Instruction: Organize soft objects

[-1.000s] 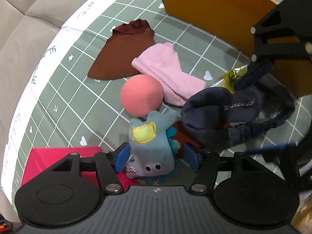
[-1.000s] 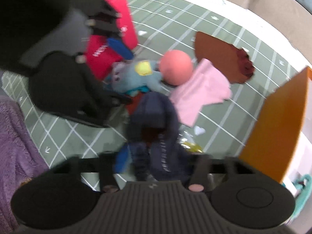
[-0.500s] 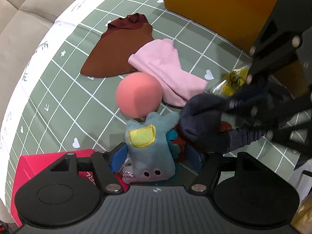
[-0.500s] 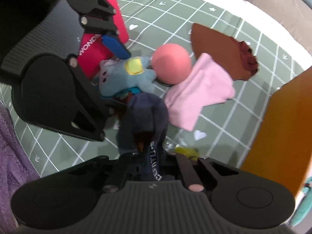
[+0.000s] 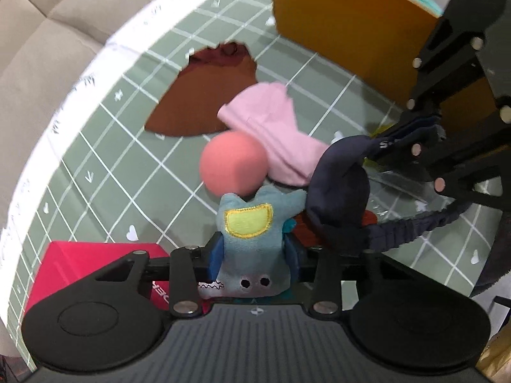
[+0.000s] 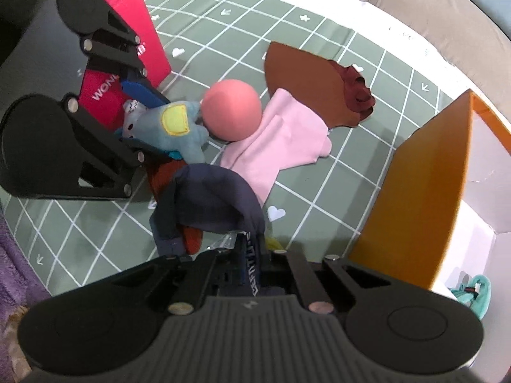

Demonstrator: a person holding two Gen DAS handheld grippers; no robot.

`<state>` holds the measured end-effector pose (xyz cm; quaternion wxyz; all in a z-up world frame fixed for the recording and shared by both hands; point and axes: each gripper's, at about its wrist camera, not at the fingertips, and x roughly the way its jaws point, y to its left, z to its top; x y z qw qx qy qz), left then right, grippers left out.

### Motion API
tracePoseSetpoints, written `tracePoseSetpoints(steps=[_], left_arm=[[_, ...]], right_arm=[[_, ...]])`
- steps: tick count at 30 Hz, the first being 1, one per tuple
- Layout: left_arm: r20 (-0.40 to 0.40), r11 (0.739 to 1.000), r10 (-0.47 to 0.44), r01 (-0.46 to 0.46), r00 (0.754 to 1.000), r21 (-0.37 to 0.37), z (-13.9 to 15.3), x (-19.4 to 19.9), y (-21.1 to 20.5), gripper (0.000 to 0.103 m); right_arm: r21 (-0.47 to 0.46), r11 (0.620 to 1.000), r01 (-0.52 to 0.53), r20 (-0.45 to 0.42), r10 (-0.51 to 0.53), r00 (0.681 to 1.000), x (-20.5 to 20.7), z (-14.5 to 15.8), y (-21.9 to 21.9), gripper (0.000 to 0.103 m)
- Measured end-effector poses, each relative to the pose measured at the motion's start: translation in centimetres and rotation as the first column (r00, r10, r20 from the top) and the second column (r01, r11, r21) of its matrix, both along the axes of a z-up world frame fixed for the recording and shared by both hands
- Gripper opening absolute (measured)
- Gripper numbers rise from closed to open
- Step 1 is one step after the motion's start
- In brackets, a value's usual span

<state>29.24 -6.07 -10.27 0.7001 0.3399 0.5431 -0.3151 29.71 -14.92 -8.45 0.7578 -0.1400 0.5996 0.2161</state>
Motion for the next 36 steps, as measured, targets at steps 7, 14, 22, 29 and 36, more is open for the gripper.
tracePoseSetpoints(steps=[7,14,22,29,36], left_arm=[[0.075,0.999,0.043,-0.041,0.996,-0.021,3.3,-3.7,0.1,0.045],[0.062,0.980,0.189,-0.184,0.980,-0.074,3.7,-8.5,3.5,0.045],[0.010,0.913,0.397,-0.394,0.918,-0.107,1.4,-12.6,8.1,0.045],[0.013,0.863,0.490,-0.483,0.872,-0.147,0.1,-14.4,9.0,0.045],[0.008,0.835,0.527,-0.517,0.850,-0.188,-0.5,-15.1,9.3,0.046]], right_arm=[[0.086,0.996,0.013,-0.002,-0.012,1.000,-1.6,3.1,-1.0,0.003],[0.217,0.974,0.065,-0.008,-0.065,0.998,-5.2,4.7,-1.2,0.004],[0.271,0.947,0.171,-0.019,-0.173,0.985,-9.7,0.4,0.8,0.005],[0.228,0.956,0.184,0.049,-0.200,0.979,-12.5,-1.4,1.9,0.043],[0.273,0.935,0.228,0.153,-0.276,0.949,-15.9,-0.1,1.2,0.099]])
